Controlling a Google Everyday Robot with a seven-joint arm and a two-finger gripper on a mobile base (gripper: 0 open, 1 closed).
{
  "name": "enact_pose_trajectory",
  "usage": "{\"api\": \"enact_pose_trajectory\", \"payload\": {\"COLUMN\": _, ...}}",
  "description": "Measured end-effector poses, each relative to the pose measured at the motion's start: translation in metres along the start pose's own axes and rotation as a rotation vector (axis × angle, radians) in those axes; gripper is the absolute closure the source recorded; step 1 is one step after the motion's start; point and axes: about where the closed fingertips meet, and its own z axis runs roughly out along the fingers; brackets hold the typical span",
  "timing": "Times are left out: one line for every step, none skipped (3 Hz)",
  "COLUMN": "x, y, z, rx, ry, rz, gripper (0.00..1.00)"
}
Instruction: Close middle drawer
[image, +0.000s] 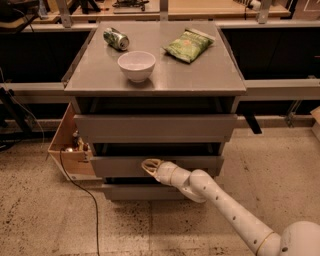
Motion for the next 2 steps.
{"api": "enact_pose_trajectory", "payload": {"x": -0.0007, "y": -0.0007, "z": 0.0123, "rx": 0.011, "ry": 0.0, "rz": -0.009, "gripper": 1.0}}
{"api": "enact_pose_trajectory", "payload": {"x": -0.0007, "y": -0.0013, "z": 0.0202, "rx": 0.022, "ry": -0.003, "rz": -0.013, "gripper": 1.0}}
